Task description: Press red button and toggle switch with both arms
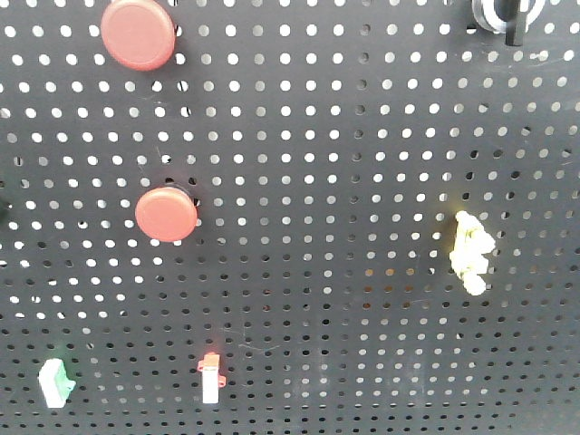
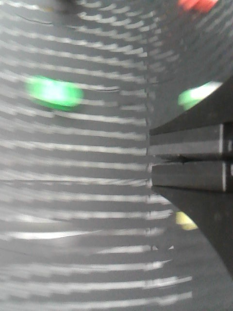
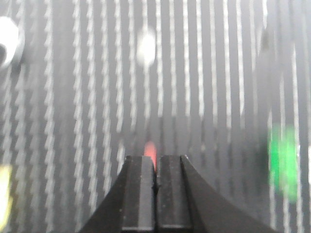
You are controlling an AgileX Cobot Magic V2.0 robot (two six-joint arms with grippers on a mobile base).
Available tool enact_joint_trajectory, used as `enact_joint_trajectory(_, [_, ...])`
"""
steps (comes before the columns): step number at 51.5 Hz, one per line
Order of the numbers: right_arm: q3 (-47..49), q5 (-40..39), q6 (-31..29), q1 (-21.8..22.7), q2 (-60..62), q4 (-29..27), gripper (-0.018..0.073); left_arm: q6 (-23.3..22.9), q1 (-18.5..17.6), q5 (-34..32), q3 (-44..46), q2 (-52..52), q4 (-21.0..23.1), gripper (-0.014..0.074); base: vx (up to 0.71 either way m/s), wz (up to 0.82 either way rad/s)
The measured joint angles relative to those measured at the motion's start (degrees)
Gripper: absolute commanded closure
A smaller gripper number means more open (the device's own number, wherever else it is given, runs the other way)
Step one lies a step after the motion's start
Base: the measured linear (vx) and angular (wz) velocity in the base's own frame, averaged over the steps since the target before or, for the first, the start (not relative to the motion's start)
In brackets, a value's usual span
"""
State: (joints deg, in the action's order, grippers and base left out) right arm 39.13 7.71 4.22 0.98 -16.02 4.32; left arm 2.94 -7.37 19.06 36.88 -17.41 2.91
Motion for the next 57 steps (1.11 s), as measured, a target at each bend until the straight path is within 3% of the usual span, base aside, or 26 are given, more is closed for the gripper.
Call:
enact_joint_trajectory(7, [9.93,5.2,-0.15,-0.18,-8.49,-0.05,0.0562,3.17,0.0,9.28,16.18,-12.14,-0.24,0.0594,0.0,0.0])
enact_joint_trajectory(13, [12.95,6.33,-0.26,-0.18,-12.34,-0.31,0.0562,3.55,0.0,11.08,24.1,-17.01,-0.36,0.0594,0.0,0.0])
enact_joint_trajectory(18, [13.25,7.39,0.03,-0.18,-13.39,-0.35,0.0562,4.99,0.0,11.59,27.9,-19.33,2.02,0.0594,0.0,0.0])
enact_joint_trajectory(24, [13.25,8.97,1.78,-0.18,-13.67,-0.42,0.0562,14.7,0.0,14.8,31.56,-21.59,13.03,0.0594,0.0,0.0])
enact_joint_trajectory(35, [13.25,10.31,3.55,-0.18,-13.71,-0.42,0.0562,42.43,-0.93,21.43,35.8,-27.35,49.61,0.0594,0.0,0.0])
enact_joint_trajectory(39, [13.25,10.36,3.66,-0.18,-13.71,-0.42,0.0562,47.4,-1.0,22.93,37.59,-30.17,57.81,0.0594,0.0,0.0])
enact_joint_trajectory(44, [13.3,10.36,3.82,-0.18,-13.71,-0.42,0.0562,49.2,-1.0,24.14,40.3,-33.55,62.6,0.0594,0.0,0.0])
enact_joint_trajectory(57, [13.3,10.36,3.83,-0.18,-13.71,-0.42,0.0562,46.73,-1.0,27.35,46.49,-41.37,65.86,0.0594,0.0,0.0])
